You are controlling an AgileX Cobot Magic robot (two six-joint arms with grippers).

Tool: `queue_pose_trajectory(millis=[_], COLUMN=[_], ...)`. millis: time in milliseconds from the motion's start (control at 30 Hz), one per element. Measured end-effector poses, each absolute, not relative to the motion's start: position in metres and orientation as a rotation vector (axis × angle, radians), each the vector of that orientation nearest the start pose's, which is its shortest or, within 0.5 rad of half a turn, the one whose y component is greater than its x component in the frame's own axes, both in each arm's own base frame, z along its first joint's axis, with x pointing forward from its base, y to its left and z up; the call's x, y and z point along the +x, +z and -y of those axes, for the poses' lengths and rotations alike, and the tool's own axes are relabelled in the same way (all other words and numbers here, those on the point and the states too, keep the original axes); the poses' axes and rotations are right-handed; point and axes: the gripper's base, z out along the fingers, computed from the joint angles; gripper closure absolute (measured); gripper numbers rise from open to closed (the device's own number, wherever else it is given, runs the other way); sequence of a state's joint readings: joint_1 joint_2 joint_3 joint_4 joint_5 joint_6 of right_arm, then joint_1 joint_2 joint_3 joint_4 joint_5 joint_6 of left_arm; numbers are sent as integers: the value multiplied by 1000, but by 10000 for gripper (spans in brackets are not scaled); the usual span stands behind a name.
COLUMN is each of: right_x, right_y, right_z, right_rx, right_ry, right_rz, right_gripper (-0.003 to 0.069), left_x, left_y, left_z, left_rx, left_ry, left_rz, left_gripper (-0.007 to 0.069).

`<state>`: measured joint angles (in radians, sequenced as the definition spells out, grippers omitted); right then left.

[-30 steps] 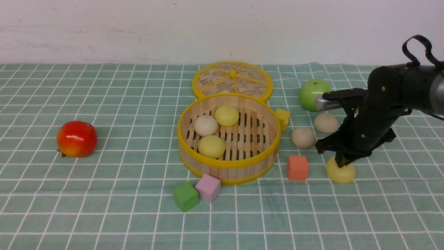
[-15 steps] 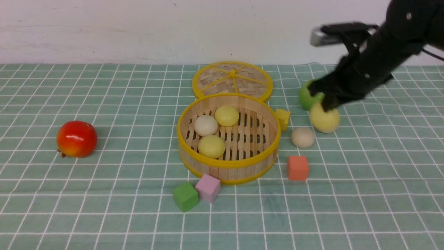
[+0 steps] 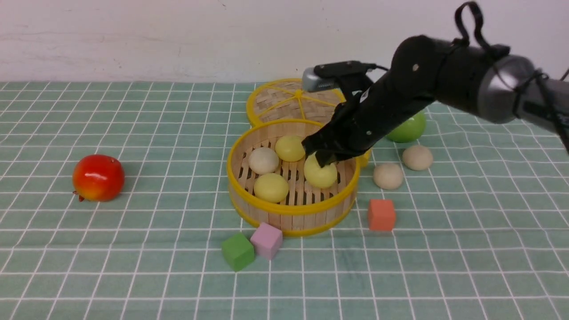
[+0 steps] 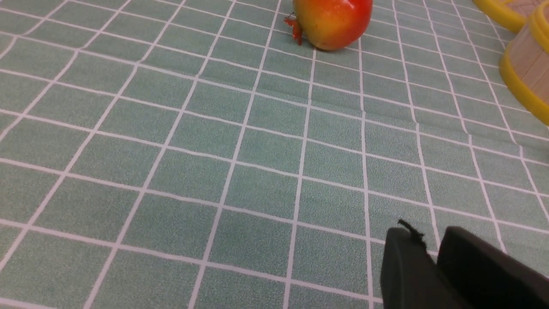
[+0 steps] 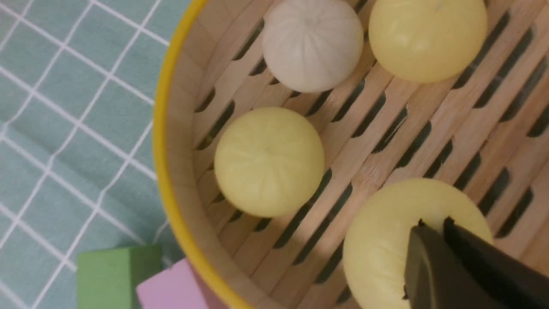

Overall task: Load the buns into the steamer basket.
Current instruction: Use the right arm to put the steamed stuffed bun into the steamer, then use the right arm to grab a steamed stuffed bun

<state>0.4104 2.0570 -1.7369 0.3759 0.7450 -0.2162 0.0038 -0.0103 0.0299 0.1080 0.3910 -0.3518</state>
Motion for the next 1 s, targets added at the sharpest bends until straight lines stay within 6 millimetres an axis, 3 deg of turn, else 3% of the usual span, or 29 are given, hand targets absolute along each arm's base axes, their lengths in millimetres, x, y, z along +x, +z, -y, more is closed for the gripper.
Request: queue_pose_trajectory(millis=[167,367,533,667,833,867,933,1000], right_x=[427,430,430,425,425,425,432,440], right_y=[222,210,213,239,281,282,286,277], right_z=[-213,-216,-216,-212,-177,-174,-146,-126], right_rx=[-488,-445,-442,-448,-447,-450,-413,-356], right_ry=[553,591,593,596,477,462,375,333], right_rz=[-2521,-2532,-2524,-2474,-2393,-2390,-2403,-2451], right_gripper=[652,591,480,336,259,258,257,263], left_x=[52,52,52,52,52,52,52,52], left_y=[169,169,169,169,169,169,169,169], left_z=[-4,-4,-4,-4,-4,-4,-4,-4], left_rx=[-269,-269,-269,-269,-269,-269,-269,-269], left_ry=[-130,-130,-130,-130,-130,-130,-130,-130], left_rz=[-1875,-1875,-1875,-1875,-1875,-1875,-1875,-1875], left_gripper=[512,504,501,501,501,501,501,501])
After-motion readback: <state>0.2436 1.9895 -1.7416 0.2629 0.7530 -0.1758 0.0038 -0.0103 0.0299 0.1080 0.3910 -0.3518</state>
